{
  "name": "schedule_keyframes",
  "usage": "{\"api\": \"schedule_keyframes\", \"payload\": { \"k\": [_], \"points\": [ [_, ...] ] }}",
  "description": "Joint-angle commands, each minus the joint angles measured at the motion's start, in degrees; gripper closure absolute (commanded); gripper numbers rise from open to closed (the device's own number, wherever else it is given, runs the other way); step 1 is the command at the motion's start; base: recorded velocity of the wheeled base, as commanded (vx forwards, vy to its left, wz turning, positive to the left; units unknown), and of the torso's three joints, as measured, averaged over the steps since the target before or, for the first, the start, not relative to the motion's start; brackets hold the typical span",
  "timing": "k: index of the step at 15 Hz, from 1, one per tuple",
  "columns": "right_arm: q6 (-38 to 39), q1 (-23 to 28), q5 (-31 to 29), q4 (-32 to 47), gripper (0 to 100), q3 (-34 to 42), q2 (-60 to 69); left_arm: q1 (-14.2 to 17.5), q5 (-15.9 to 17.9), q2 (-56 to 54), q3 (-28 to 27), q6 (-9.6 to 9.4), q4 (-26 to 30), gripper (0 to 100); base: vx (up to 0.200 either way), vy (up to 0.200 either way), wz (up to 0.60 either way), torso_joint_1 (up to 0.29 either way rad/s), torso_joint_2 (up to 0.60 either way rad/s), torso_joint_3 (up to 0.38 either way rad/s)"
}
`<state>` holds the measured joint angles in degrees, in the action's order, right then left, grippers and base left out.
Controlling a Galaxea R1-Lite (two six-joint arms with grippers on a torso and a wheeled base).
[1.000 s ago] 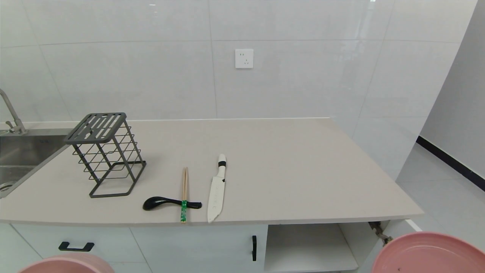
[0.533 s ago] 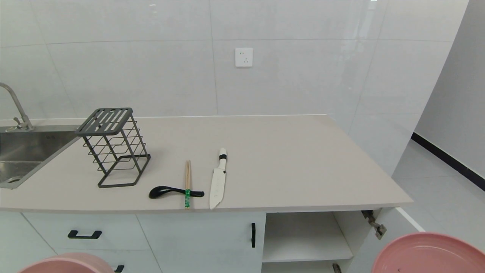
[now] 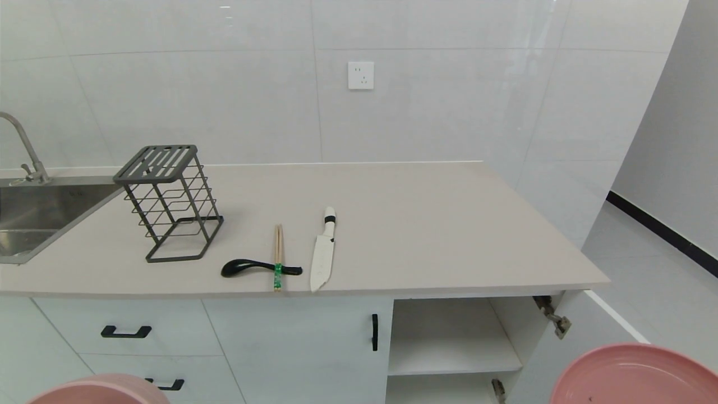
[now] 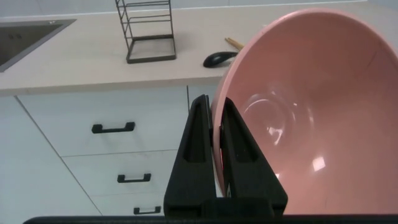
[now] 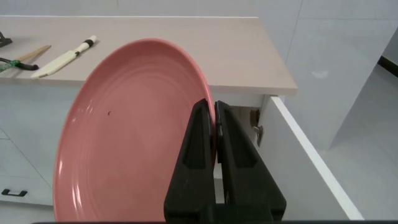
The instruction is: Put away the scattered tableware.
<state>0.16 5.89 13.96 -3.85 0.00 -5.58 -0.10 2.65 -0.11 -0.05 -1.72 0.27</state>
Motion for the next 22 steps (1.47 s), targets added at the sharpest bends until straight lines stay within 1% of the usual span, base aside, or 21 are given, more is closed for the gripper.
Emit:
{"api": "schedule_keyframes", "payload": {
  "k": [1,16,19,22],
  "points": [
    [0.02,0.00,0.02,-0.01,100,0.00,-0.13,0.01,-0.01,0.11,0.05,-0.04,0.00,100,0.000,0.000,0.00,-0.232,0.54,0.276],
    [0.02,0.00,0.02,-0.01,100,0.00,-0.13,0.01,-0.01,0.11,-0.04,0.05,0.00,100,0.000,0.000,0.00,-0.219,0.50,0.281],
    [0.02,0.00,0.02,-0.01,100,0.00,-0.13,0.01,-0.01,0.11,0.05,0.14,0.00,100,0.000,0.000,0.00,-0.170,0.45,0.281],
    [0.11,0.00,0.02,-0.01,100,0.00,-0.13,0.01,-0.01,0.11,0.05,0.14,0.00,100,0.000,0.000,0.00,-0.051,0.15,0.093]
  ]
}}
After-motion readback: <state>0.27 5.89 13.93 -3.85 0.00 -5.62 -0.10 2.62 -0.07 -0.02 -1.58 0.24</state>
